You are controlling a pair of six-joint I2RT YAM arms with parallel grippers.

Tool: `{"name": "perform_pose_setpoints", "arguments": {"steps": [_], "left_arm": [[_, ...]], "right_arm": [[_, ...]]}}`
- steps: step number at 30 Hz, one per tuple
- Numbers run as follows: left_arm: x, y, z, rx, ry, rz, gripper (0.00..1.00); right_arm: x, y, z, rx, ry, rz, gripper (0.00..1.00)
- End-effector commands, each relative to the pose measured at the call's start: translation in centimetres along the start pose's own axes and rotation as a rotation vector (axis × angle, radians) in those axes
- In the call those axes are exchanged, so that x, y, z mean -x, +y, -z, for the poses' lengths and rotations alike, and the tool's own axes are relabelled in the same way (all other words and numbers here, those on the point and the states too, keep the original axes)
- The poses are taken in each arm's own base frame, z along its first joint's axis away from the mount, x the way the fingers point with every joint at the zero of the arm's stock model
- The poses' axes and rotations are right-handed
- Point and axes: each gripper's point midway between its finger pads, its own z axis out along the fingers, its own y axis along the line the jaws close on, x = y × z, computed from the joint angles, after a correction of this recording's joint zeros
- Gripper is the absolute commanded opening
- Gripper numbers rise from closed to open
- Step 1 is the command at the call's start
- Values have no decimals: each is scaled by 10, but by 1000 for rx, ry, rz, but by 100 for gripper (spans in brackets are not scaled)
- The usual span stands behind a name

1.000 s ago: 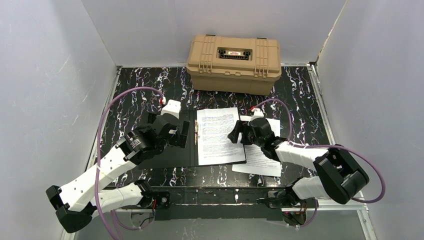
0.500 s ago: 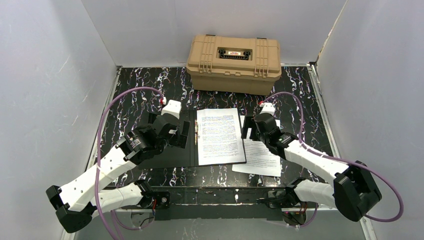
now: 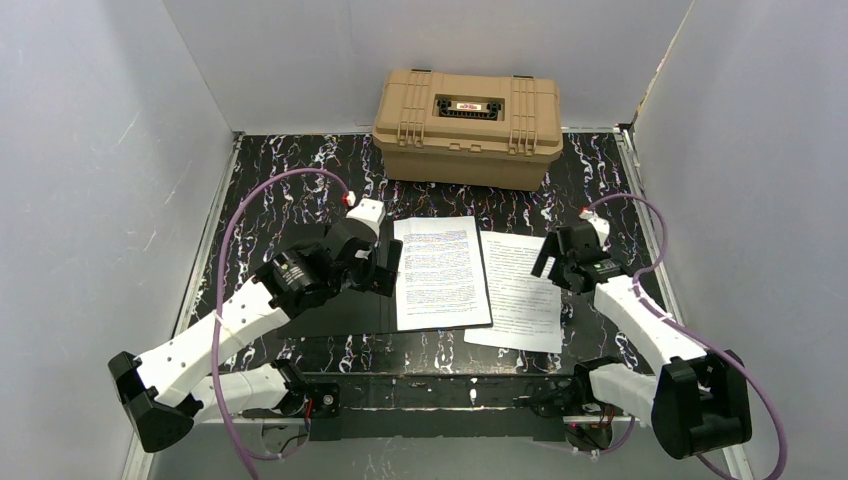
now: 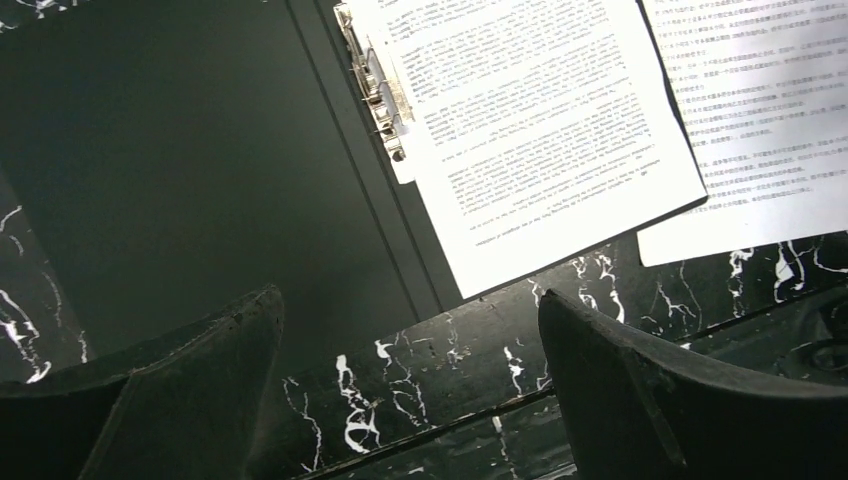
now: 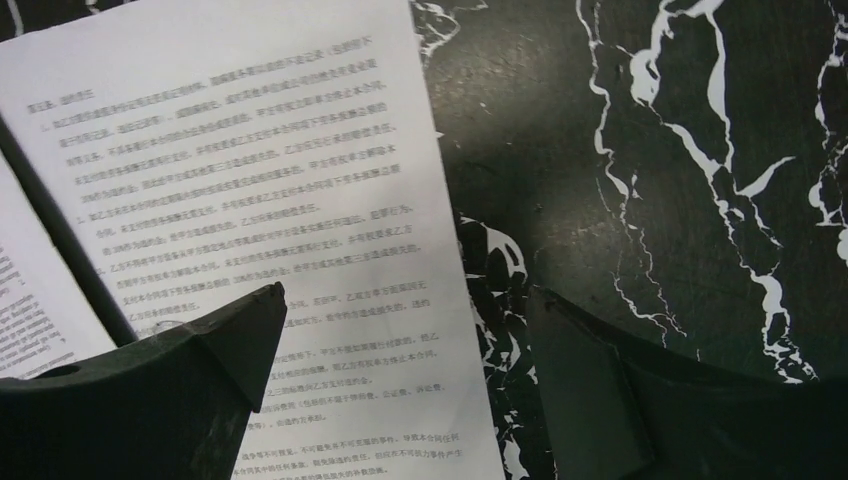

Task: Put the files into the folder

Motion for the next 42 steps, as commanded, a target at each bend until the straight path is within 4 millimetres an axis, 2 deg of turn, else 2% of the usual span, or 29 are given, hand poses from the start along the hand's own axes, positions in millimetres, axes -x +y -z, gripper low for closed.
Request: {"name": "perform_pose_setpoints", "arguments": {"steps": [1,8,15,20,24,42], "left_arm": [[10,-14,3,-59,-20,40,98],[7,-11,5,-54,-23,32,98],[5,-9,7,-52,-22,26,98],[4,-7,7,-44,-17,21,98],[4,-6,7,-40,-17,20,98],[-4,-3,5,-28,7,21,98]], "right_arm": [[-24,-12,-9,20,119,-89,99],[-49,-7,-26,105,208,-177,99],[-73,-3,-29,157,271,-212,98],[-83,3,-29,204,296,-241,93],[-83,6,-30,222,292,-255,86],[-77,27,-28,365,238,-322,39]]}}
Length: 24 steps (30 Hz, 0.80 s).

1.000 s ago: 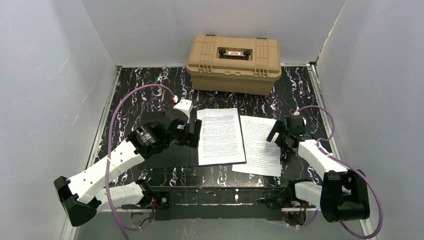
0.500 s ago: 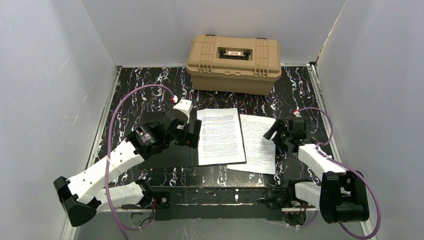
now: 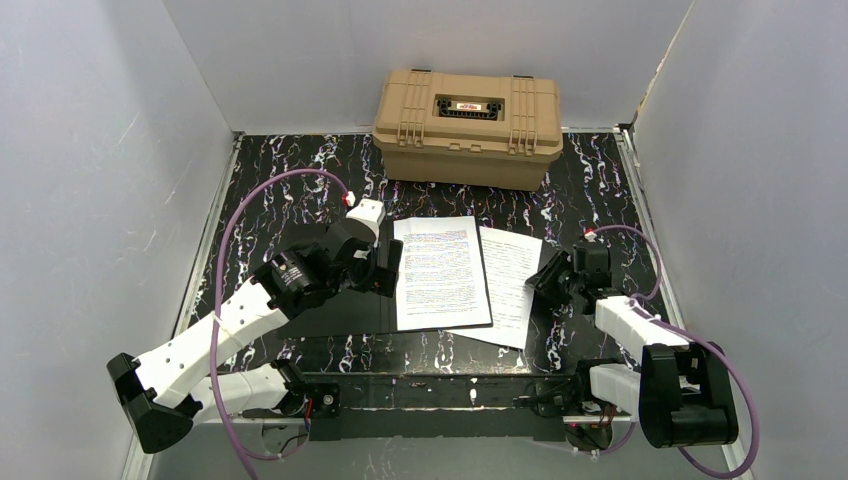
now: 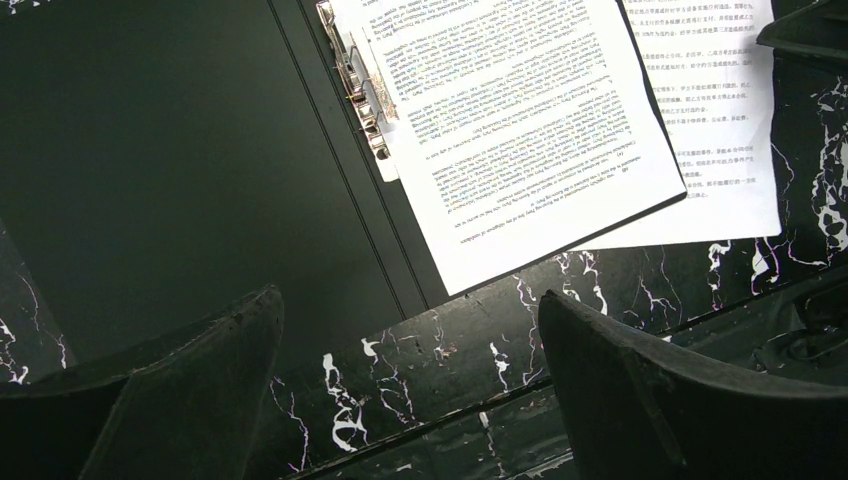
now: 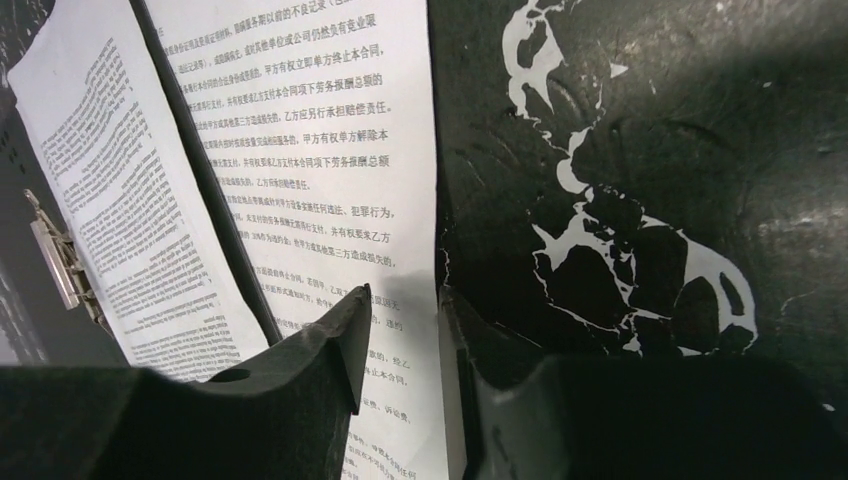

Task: Put the files into the folder

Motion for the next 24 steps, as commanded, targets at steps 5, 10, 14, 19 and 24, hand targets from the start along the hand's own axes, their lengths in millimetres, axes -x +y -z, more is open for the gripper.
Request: {"name": "perform_pose_setpoints", "arguments": {"steps": [5,10,14,19,24], "left_arm": [[-5,6,5,15,0,-1,98],[-5,7,6,18,-2,1,98],[-4,7,7,19,-4,1,98],[-5,8,7,22,-1,3,98],[-5,8,7,21,-1,4,98]], "right_arm": [[-30,-9,-1,25,74,-59,33],[-28,-2,-3,73,56,-75,19],[-26,2,-4,98,43,-78,2],[-20,6,0,124,16,-78,1],[-8,9,9,145,-40,-81,1]]}}
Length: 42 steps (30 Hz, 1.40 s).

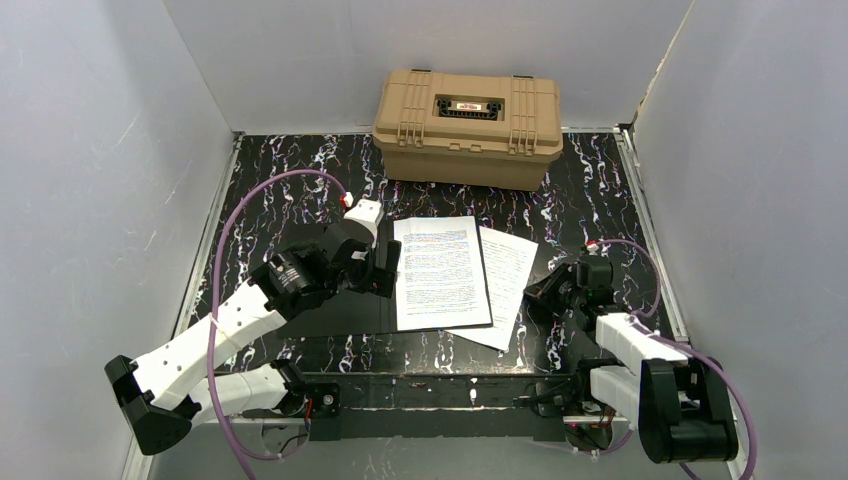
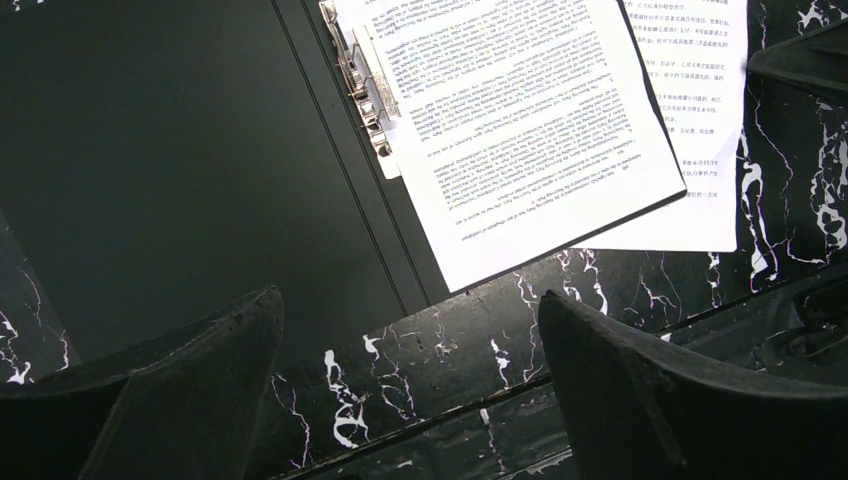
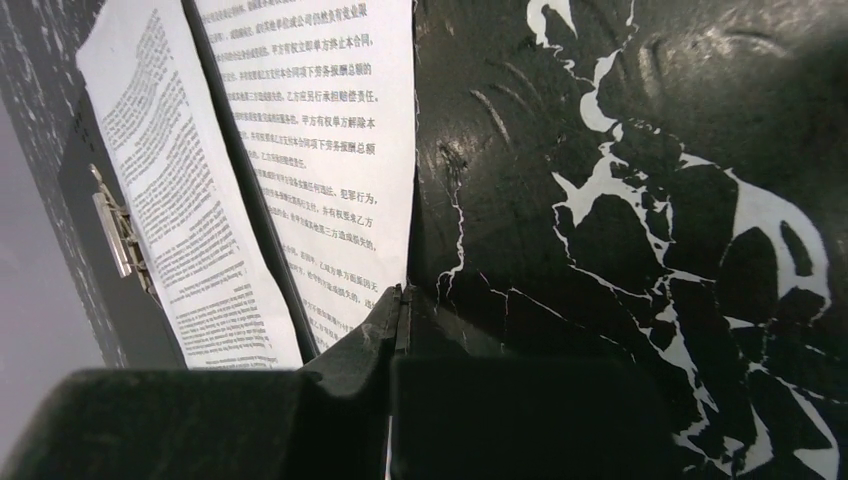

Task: Put the files into the folder

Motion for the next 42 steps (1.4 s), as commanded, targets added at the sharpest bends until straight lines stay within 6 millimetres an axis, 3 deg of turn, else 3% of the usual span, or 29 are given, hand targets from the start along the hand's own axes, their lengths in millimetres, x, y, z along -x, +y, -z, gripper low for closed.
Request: {"name": "perform_pose_setpoints", "arguments": {"steps": [1,10,14,16,19,26,42], "left_arm": [[-4,6,4,20,1,1,98],[-3,4,7,6,-2,7,98],[-3,5,7,6,-6,9,98],[-4,4,7,4,-2,9,98],[-5,0,5,-10,9,16,98],[-8,-10,-1,-48,35,16,98],[-11,-15,-5,-72,45,17,98]], "right_arm": [[13,8,10,38,-58,8,1],[32,9,21,4,-110,49,1],[31,9,18,3,-88,62,42],[28,11,18,18,-71,60,52],[23,14,18,40,-51,52,58],[-9,16,27,71,103,24,70],[-95,-8,60,51,459,-75,75]]}}
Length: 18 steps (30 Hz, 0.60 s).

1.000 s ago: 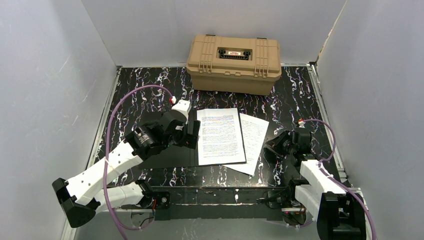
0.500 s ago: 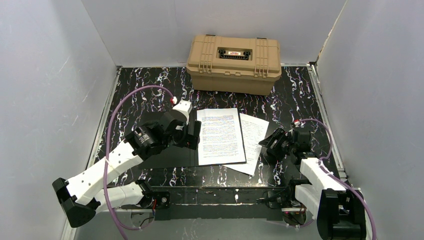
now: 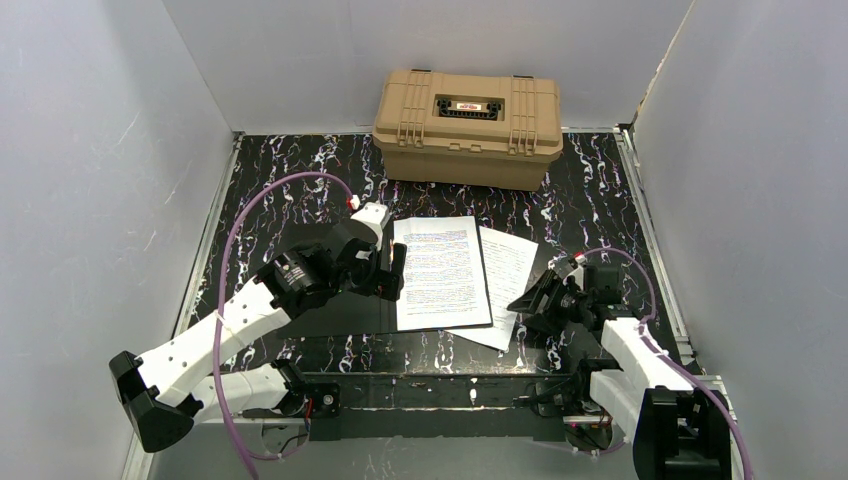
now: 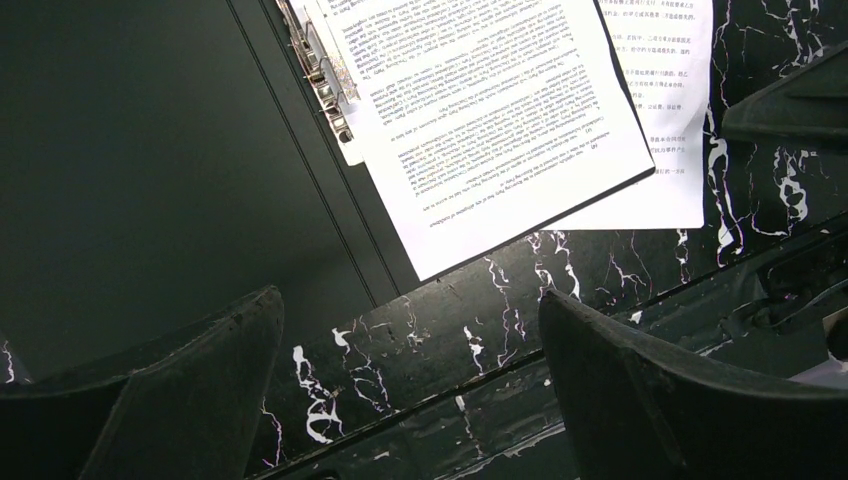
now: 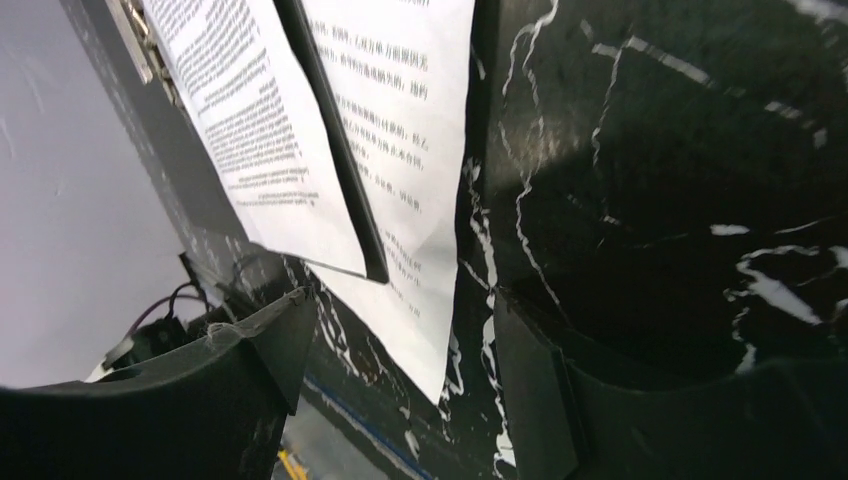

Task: Put the files into the folder

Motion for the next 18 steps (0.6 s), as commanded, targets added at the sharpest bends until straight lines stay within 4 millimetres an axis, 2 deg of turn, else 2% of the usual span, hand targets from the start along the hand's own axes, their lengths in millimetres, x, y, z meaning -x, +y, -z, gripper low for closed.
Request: {"name": "perform_pose_setpoints", "arguments": {"steps": [1,9,18], "left_arm": [[-3,-1,1,-9,1,5,98],[-5,0,1,-8,1,6,98],[-4,0,0,-4,4,5,98]], "right_arm": [[-49,-22,3,-31,173,-81,75],[-82,-34,1,-9,262,-132,74],[-86,-45,-6,-29,244,-150,73]]}}
